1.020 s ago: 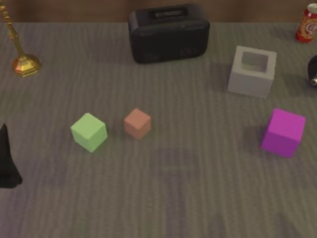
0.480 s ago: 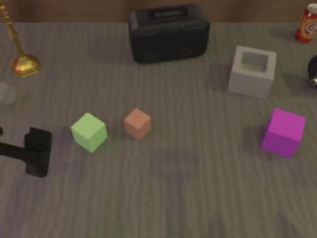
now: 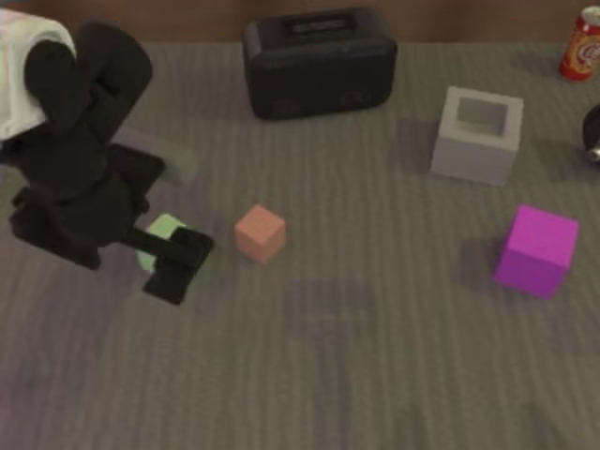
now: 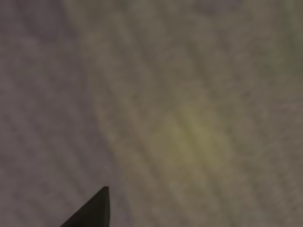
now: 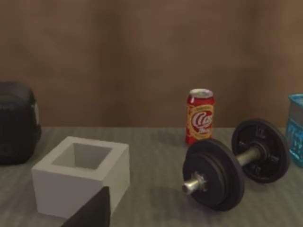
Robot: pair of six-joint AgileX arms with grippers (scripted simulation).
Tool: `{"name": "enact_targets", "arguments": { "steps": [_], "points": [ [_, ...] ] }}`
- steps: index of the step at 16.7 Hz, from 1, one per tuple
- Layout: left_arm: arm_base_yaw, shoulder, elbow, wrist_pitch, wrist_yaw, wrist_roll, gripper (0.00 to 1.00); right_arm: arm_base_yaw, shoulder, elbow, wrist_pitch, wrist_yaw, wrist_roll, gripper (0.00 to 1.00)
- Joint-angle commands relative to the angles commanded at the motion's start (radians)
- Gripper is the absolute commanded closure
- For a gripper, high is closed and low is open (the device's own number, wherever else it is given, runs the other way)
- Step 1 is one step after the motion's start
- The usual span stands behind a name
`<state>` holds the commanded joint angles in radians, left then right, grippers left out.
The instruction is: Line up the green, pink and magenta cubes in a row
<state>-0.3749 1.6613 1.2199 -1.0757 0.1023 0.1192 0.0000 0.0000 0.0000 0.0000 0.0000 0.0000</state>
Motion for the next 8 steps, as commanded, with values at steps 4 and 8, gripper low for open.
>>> {"name": "enact_targets", "arguments": {
  "steps": [4,8],
  "points": [
    [-0.065,0.343,0.332,-0.155,-0.021,0.019,0.0,0.0,0.0,0.0,0.0,0.0,0.0,0.0],
    [-0.109,0.57,0.636,-0.213,-0.058,0.031,0.0,0.0,0.0,0.0,0.0,0.0,0.0,0.0]
  ]
}}
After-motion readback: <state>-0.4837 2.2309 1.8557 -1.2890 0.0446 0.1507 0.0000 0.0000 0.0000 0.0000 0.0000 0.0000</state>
